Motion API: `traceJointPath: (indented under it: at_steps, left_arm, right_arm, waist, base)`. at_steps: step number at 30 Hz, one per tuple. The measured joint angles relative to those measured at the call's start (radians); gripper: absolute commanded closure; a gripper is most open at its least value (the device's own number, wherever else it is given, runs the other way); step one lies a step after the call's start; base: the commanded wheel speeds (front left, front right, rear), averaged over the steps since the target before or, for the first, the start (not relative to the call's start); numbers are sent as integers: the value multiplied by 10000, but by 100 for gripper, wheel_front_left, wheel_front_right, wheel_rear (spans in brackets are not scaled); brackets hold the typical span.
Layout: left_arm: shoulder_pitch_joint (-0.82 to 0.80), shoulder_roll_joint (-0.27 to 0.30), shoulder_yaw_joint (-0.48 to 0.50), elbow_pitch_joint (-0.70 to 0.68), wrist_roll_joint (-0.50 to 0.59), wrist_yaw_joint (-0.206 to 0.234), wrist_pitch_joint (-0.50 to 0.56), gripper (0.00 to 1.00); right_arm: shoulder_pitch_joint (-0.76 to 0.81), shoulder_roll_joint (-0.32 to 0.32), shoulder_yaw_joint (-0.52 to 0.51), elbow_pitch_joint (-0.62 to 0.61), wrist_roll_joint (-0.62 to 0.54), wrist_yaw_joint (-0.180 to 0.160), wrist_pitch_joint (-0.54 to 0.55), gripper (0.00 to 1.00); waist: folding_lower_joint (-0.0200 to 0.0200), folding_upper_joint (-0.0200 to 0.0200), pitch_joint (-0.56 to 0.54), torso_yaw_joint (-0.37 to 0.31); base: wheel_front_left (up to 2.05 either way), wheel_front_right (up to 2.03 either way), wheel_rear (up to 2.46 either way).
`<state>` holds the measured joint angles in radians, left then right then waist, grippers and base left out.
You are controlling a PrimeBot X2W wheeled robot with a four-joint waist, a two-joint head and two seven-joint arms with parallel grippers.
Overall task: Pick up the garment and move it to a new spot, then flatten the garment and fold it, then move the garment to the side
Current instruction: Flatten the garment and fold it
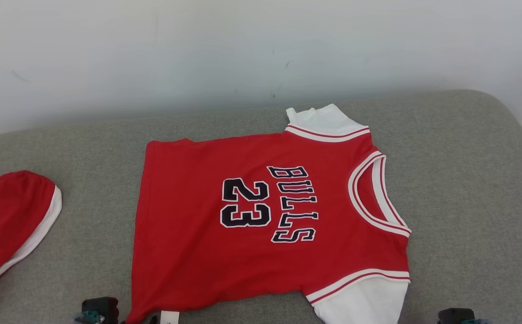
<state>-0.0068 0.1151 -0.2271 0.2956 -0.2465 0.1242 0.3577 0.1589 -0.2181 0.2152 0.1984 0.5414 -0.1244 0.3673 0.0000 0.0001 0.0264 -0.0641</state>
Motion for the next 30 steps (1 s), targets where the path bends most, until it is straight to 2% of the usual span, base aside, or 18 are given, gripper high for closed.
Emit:
traceJointPath:
  at_steps: [13,22,30]
  left_arm:
    - [-194,163,523,-25,-196,0,50,0]
    - [7,184,1047,-976,-819,-12,125,0]
    - [15,221,1371,-1956,-757,-8,21,0]
  right_arm:
    - [3,360,-495,21,-355,0,378,0]
    - [57,407,-796,61,-548,0,558,0]
    - [167,483,-997,-8,-742,0,658,0]
  waist:
    - [0,0,109,92]
    - [0,0,82,134]
    - [0,0,89,154]
  base:
    - [0,0,0]
    - [0,0,0]
    - [0,0,0]
